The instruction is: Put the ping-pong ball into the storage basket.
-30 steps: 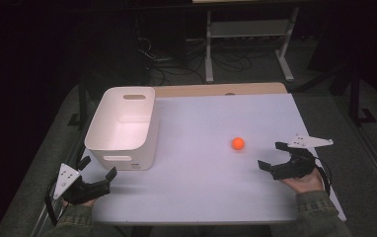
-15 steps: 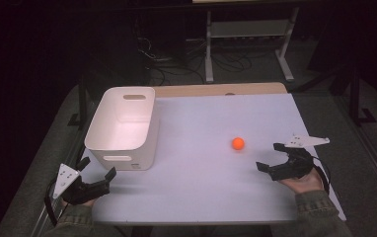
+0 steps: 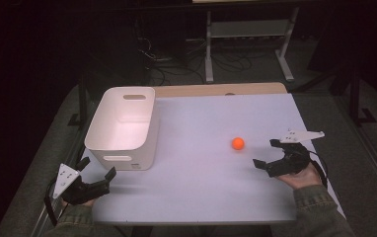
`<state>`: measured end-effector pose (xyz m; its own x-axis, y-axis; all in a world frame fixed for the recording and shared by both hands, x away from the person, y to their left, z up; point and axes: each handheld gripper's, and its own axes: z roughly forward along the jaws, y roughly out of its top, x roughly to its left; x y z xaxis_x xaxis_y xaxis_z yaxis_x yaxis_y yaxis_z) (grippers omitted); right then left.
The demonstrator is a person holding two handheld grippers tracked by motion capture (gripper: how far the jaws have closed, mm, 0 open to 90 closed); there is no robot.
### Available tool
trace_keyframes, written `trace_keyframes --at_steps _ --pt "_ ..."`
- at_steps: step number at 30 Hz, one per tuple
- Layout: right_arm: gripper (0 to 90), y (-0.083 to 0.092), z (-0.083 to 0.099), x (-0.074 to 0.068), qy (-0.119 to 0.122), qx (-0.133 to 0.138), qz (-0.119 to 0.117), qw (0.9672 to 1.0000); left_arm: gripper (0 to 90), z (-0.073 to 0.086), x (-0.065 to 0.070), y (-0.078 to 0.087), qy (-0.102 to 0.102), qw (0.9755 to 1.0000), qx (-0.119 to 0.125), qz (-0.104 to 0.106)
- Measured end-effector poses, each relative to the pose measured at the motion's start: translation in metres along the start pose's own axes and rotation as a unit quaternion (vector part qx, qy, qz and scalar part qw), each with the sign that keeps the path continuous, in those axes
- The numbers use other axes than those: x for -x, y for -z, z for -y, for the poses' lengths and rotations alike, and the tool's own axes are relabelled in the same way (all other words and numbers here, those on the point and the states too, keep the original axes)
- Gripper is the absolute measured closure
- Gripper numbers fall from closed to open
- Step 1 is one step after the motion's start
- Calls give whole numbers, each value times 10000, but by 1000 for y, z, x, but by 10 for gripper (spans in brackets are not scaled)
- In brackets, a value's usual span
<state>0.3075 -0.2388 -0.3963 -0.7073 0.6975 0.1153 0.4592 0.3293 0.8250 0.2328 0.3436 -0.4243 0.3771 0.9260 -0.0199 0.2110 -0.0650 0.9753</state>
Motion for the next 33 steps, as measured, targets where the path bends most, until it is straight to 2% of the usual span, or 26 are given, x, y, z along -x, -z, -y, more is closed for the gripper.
trace_keyframes --at_steps 15,33 --pt "0 -4 -12 2 89 -97 -48 9999 1 0 0 0 -5 10000 -3 -10" --pt "0 -12 -35 6 260 -277 -82 9992 1 0 0 1 -12 10000 4 -38"
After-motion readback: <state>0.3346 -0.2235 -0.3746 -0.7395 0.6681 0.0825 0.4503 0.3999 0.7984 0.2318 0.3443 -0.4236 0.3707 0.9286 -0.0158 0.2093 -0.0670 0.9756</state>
